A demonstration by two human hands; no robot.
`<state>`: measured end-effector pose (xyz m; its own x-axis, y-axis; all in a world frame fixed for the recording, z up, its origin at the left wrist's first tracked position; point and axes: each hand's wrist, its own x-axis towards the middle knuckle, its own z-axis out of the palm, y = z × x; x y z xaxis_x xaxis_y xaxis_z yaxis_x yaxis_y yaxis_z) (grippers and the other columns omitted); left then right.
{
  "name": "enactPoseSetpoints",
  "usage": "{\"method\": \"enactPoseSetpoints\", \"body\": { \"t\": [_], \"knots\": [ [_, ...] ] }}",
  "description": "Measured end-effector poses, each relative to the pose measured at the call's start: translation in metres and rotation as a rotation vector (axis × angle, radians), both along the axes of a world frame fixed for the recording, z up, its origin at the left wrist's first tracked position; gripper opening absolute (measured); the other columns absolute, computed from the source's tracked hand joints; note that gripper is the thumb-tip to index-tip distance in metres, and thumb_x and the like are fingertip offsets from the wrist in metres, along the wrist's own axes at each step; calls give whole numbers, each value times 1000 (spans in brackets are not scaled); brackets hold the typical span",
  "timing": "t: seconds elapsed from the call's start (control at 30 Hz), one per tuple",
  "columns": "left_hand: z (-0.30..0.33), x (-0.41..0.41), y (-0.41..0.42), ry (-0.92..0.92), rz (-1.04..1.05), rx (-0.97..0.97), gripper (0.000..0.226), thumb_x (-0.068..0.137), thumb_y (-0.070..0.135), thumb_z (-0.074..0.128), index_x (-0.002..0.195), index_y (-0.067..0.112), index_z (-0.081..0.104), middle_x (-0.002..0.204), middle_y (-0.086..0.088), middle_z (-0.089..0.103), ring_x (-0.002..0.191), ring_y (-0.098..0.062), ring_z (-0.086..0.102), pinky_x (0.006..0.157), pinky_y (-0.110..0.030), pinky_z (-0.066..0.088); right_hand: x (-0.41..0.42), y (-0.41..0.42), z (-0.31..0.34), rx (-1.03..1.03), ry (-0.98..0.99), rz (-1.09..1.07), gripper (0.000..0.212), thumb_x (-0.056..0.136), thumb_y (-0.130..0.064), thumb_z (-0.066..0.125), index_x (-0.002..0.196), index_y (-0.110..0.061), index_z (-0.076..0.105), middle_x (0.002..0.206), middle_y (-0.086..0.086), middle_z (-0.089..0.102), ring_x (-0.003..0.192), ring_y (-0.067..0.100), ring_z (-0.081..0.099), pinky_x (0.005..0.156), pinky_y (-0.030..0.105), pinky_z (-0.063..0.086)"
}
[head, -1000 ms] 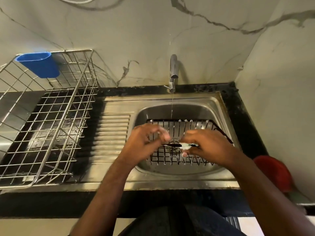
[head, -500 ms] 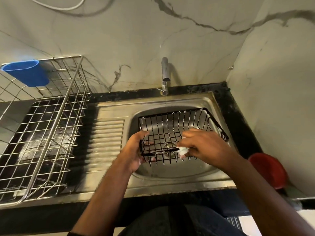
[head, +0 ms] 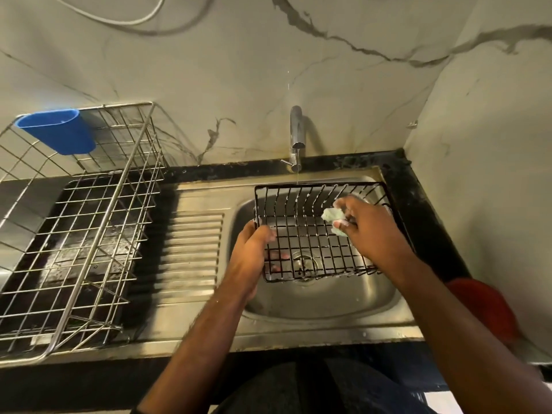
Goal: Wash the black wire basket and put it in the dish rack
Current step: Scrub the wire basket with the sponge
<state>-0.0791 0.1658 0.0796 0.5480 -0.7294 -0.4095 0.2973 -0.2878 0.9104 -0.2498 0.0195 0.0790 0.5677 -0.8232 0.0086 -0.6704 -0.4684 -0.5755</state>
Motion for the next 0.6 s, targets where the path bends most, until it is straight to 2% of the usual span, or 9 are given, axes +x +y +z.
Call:
{"method": "enactPoseSetpoints", "body": {
  "t": [0.07,0.13,0.2,0.27,0.3,0.37,0.43,0.5,0.6],
  "knots": [
    [3,-5,0,-42,-6,-21,13,97,14,51,106,19,59,107,-6,71,81,-33,74,59,-33,51,10,0,-2,-55,15,-16,33,93,-18,67,125,-22,60,109,5,68,95,15,64,82,29,51],
    [5,-12,-1,-75,-42,-33,12,98,18,55,107,24,60,110,-5,69,80,-29,73,64,-35,52,23,4,-6,-101,87,5,28,93,-11,64,120,-17,63,109,5,67,97,17,63,82,30,50],
    [6,-19,-1,-99,-55,-25,12,91,29,62,100,36,60,108,2,68,83,-28,73,68,-38,53,35,13,-8,-126,138,57,27,93,-8,62,118,-17,63,112,2,64,97,15,61,83,26,47],
    [5,-21,-1,-129,-38,-5,17,79,41,61,96,45,59,106,7,68,88,-29,74,73,-41,55,42,22,-5,-71,98,171,23,94,-12,63,116,-19,65,110,-3,61,93,10,57,81,22,45],
    [5,-20,-1,-137,-32,0,24,77,46,60,101,45,60,110,6,69,92,-29,74,75,-42,56,43,27,-2,-18,73,253,21,94,-15,63,115,-20,66,108,-5,60,91,7,56,81,21,46],
    [3,-17,1,-135,-13,4,53,74,55,62,125,39,59,128,3,66,106,-28,70,82,-45,58,41,33,0,65,59,407,21,94,-17,64,114,-21,67,104,-8,59,88,3,56,82,19,49],
    [0,-14,4,-105,29,25,78,71,61,65,142,35,50,142,4,58,115,-29,67,87,-47,57,33,30,0,99,69,429,24,92,-16,67,114,-21,68,106,-9,60,89,3,56,81,17,48],
    [-1,-13,4,-63,44,11,84,72,58,66,149,33,44,144,3,56,101,-28,74,75,-42,57,20,14,0,124,107,344,25,91,-13,67,114,-22,68,109,-8,63,88,2,57,73,13,44],
    [-2,-11,3,-20,40,-4,63,81,47,65,140,33,51,134,-4,65,84,-27,77,61,-34,54,1,-9,1,91,209,225,24,90,-11,68,112,-19,69,109,1,71,85,6,61,65,11,36]
  ]
}}
